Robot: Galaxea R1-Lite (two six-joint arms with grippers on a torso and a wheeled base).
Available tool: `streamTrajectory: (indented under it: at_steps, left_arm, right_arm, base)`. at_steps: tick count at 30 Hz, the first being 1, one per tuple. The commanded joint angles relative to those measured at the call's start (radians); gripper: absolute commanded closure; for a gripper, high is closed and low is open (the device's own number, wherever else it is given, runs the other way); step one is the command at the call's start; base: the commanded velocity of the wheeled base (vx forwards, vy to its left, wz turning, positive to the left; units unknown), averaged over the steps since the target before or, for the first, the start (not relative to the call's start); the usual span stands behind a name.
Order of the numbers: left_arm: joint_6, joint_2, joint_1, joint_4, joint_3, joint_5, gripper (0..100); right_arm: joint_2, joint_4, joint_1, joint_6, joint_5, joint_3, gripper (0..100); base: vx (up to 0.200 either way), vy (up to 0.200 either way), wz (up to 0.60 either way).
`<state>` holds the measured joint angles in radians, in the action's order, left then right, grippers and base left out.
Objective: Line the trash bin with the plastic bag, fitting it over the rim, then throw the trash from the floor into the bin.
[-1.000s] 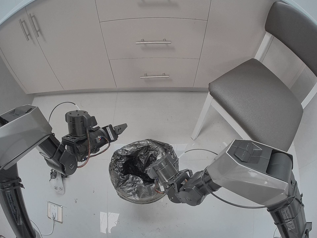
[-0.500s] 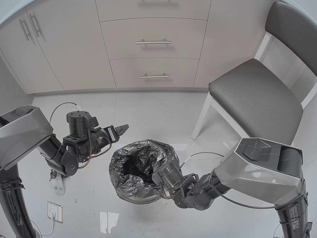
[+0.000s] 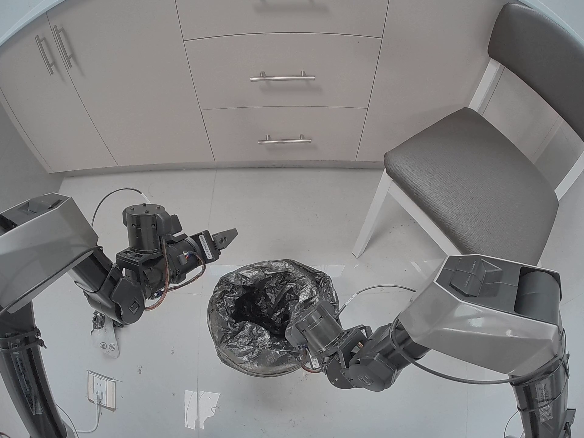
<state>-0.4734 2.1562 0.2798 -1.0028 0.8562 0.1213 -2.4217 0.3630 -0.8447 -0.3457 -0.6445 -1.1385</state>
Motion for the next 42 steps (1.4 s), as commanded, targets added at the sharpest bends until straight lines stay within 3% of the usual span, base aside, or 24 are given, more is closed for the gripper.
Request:
streamTrajectory:
  at_steps: [1,42]
  left_arm:
    - [-0.001,0.002,0.001,0.0,0.0,0.0,0]
    - [0.001,0.007,0.004,-0.004,-0.002,0.0,0]
  right_arm:
    - [0.012,0.001,-0.001,0.001,0.0,0.0,0]
    - [-0.013,0.005,-0.03,-0.05,-0.004,0.098,0]
  base:
    - [0.0,0.0,0.0]
    - [0.0,0.0,0.0]
